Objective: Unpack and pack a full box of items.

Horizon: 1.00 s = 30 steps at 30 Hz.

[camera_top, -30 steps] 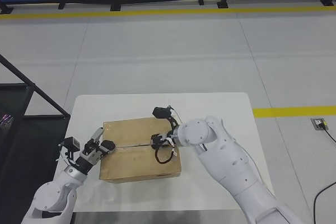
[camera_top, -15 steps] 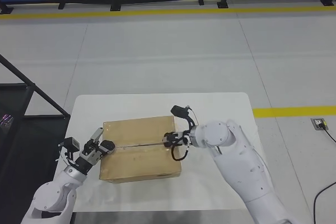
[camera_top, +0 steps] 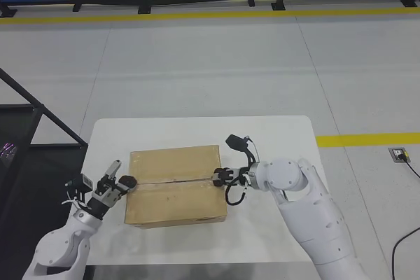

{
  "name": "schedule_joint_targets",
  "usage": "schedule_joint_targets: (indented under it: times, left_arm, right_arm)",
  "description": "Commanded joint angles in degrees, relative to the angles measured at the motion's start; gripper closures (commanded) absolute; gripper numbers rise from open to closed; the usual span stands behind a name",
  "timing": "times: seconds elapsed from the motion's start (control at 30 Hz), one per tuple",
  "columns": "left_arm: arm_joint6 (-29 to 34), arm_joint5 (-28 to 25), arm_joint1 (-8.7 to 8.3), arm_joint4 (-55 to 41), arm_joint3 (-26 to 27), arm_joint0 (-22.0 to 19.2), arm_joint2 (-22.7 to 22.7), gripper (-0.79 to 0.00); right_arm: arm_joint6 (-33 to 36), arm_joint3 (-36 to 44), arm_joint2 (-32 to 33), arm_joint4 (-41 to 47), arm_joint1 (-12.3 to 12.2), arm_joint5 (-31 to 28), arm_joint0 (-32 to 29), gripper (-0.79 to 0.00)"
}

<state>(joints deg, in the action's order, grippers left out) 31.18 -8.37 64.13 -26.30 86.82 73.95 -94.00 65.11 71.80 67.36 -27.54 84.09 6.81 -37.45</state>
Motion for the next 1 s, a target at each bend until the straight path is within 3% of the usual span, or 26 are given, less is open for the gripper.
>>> schedule_joint_targets:
  times: [0.0,0.53,0.97]
  left_arm:
    - [0.0,-0.2,-0.03,0.0,-0.7,0.1,-0.3,-0.785]
    - [0.5,-1.2,-0.03,-2.6,-5.2,-0.3,-1.3,-0.785]
    - [0.8,-1.5,0.19,-1.9,-4.6,-0.2,0.4,-0.785]
  right_arm:
    - [-0.1,0.3,0.1,0.1,-0.1,0.1,-0.1,0.0]
    - [-0.2,0.9,-0.9,1.2,-1.0,0.8,-0.3,0.0]
    - [-0.6,0.4,-2.9,2.1,-1.3,1.0,0.4,0.0]
